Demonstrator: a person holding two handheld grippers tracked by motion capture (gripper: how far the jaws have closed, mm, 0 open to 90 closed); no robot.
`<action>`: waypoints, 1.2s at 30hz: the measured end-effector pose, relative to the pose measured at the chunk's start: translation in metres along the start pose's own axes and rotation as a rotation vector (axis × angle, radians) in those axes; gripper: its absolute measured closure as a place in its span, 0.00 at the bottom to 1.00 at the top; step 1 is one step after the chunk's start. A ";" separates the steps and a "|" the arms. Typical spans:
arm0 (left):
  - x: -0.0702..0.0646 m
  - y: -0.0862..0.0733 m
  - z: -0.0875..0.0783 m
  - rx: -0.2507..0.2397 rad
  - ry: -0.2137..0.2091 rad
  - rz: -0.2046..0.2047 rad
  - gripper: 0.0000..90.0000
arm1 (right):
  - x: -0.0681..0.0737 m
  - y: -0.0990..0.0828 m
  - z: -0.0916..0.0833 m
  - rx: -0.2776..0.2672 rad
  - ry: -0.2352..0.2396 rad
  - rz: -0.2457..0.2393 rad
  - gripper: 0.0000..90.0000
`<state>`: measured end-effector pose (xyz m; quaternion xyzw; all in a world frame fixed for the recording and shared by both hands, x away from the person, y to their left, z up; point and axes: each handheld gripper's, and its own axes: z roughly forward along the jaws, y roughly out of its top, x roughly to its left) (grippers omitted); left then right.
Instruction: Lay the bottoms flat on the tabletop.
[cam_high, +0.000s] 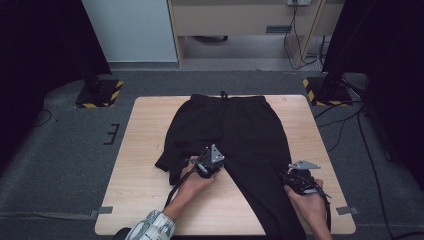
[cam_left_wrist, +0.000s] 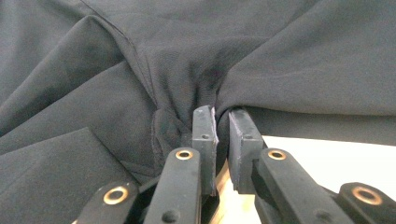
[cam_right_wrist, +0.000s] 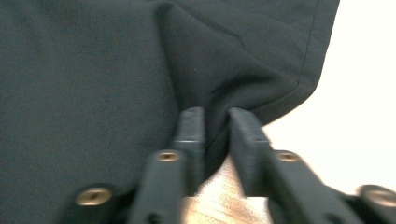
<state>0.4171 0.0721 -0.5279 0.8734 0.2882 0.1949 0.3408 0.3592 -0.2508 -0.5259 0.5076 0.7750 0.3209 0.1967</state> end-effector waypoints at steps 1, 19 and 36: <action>0.000 0.000 0.000 -0.003 -0.001 -0.001 0.90 | -0.002 0.000 0.000 0.004 0.008 0.001 0.94; -0.014 -0.002 -0.004 -0.017 -0.018 -0.005 0.88 | -0.030 0.035 0.000 -0.099 0.044 -0.033 0.98; -0.012 -0.001 -0.023 -0.079 -0.020 -0.078 0.73 | -0.027 0.024 0.031 -0.067 -0.052 -0.045 0.81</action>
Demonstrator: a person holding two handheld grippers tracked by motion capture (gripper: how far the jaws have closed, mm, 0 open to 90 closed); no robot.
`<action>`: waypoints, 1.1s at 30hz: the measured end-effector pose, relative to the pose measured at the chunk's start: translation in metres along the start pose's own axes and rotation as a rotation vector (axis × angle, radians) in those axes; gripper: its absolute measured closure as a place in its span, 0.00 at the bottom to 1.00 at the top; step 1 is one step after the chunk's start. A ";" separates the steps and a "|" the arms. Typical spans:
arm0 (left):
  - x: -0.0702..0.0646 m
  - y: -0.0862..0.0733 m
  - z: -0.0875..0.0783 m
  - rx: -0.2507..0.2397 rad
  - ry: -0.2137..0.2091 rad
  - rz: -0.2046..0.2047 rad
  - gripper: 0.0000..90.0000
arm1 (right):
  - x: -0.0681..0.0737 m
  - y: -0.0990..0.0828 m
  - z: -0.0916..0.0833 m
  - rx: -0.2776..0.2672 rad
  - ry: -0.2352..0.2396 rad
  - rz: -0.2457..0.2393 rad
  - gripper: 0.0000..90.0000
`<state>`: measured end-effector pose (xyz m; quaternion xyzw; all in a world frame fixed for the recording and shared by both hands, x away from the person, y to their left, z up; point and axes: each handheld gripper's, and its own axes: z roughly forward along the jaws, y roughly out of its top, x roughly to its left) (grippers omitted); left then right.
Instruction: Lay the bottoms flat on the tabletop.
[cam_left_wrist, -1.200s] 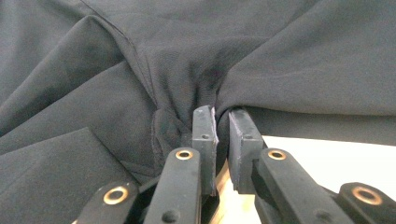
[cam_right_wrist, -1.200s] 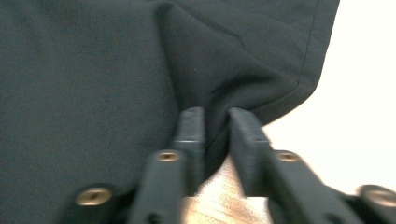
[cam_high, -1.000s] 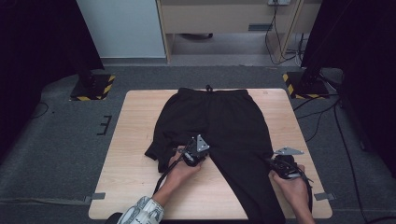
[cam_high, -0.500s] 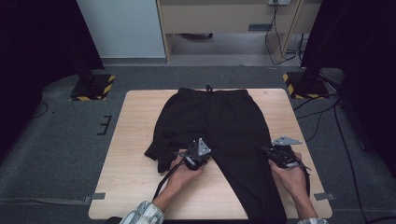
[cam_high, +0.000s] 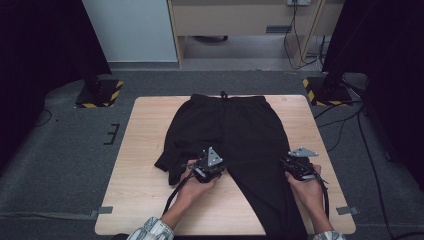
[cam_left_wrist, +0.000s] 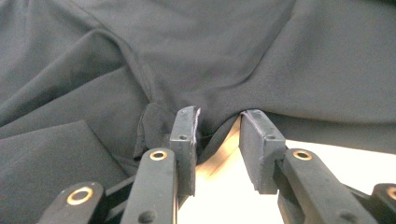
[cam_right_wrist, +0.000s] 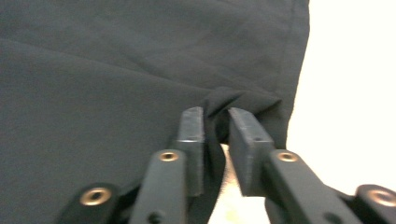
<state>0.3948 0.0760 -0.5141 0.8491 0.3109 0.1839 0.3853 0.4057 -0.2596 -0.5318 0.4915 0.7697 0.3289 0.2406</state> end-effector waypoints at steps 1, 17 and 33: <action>-0.001 0.001 -0.003 -0.009 -0.004 -0.003 0.73 | -0.001 -0.001 0.000 -0.006 -0.006 0.008 0.79; -0.016 0.007 0.018 0.005 -0.037 0.005 0.69 | -0.001 -0.004 -0.001 -0.025 -0.027 0.047 0.58; -0.016 0.006 0.033 0.029 -0.033 0.033 0.74 | -0.016 -0.026 -0.054 -0.017 -0.062 0.105 0.56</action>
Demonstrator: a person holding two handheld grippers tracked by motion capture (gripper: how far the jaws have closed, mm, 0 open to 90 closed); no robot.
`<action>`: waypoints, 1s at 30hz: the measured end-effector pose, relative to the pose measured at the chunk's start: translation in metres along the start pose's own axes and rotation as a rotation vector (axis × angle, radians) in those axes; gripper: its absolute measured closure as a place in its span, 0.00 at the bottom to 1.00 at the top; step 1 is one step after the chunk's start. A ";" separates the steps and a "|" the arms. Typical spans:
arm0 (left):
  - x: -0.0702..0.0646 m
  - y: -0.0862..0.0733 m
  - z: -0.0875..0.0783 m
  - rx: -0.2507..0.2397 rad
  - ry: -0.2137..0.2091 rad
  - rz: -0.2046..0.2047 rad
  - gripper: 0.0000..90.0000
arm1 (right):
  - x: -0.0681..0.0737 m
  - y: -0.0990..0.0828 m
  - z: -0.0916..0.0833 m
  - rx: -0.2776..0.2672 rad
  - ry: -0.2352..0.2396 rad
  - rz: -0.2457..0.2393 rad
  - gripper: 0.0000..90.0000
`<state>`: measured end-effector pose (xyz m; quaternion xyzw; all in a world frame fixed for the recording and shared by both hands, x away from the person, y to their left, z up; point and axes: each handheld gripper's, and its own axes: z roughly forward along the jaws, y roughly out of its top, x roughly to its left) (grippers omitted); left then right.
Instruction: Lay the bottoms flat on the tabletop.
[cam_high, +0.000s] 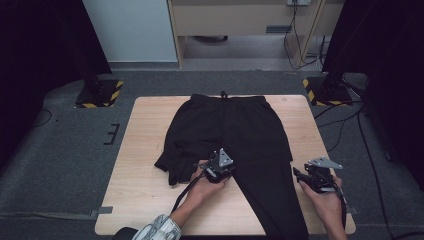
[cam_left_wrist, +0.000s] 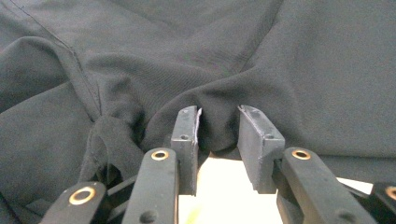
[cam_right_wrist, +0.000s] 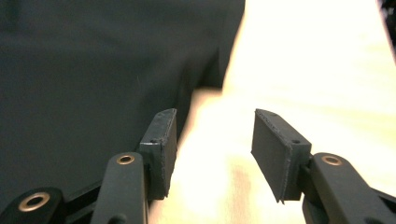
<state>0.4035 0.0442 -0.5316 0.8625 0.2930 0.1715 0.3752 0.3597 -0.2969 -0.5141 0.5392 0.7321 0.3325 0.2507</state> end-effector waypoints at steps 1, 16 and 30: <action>0.000 0.000 0.000 0.000 -0.001 -0.002 0.74 | 0.000 -0.003 0.001 0.015 0.004 0.000 0.56; 0.001 -0.001 0.000 -0.006 -0.002 -0.002 0.74 | 0.042 -0.006 0.016 0.064 0.125 -0.090 0.50; 0.002 -0.001 0.000 -0.007 0.001 -0.004 0.71 | 0.040 -0.002 0.014 0.099 0.110 -0.072 0.81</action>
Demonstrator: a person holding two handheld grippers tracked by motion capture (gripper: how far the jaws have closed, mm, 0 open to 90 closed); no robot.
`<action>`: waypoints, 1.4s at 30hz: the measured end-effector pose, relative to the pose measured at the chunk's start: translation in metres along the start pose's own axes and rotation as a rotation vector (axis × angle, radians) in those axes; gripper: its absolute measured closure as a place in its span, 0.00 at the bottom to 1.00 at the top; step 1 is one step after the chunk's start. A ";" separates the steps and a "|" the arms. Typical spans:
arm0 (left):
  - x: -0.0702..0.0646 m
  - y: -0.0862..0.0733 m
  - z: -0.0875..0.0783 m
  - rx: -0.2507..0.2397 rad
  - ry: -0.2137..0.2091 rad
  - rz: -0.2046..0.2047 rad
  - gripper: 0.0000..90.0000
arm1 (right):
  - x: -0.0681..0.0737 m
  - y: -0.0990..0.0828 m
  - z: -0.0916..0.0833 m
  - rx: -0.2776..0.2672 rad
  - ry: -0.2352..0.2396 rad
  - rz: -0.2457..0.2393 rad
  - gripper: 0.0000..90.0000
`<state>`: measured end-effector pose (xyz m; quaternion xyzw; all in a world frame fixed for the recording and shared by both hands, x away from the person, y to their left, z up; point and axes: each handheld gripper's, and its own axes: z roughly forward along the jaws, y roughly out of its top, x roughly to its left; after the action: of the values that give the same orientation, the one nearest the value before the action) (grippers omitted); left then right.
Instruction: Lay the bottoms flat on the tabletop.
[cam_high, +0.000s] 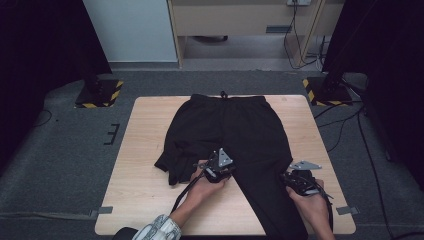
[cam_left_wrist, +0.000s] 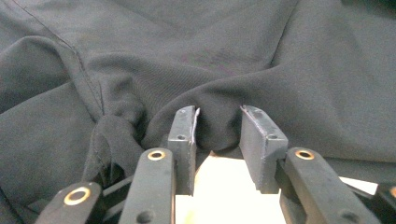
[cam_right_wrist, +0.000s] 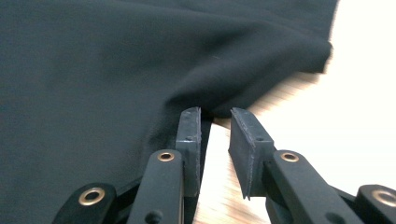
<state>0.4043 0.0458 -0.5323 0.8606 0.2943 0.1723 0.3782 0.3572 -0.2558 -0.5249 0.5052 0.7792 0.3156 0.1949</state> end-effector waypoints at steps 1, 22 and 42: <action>0.000 0.000 0.000 0.001 0.001 0.001 0.70 | -0.010 -0.002 -0.003 0.004 -0.036 0.029 0.81; -0.013 0.002 -0.032 -0.052 0.005 -0.038 0.59 | -0.004 -0.013 -0.009 -0.023 -0.015 -0.049 0.53; -0.026 -0.015 -0.021 0.016 0.000 -0.093 0.63 | -0.022 -0.004 -0.006 0.018 0.069 0.010 1.00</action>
<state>0.3679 0.0486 -0.5320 0.8490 0.3351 0.1522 0.3791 0.3602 -0.2782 -0.5234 0.4997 0.7858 0.3266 0.1619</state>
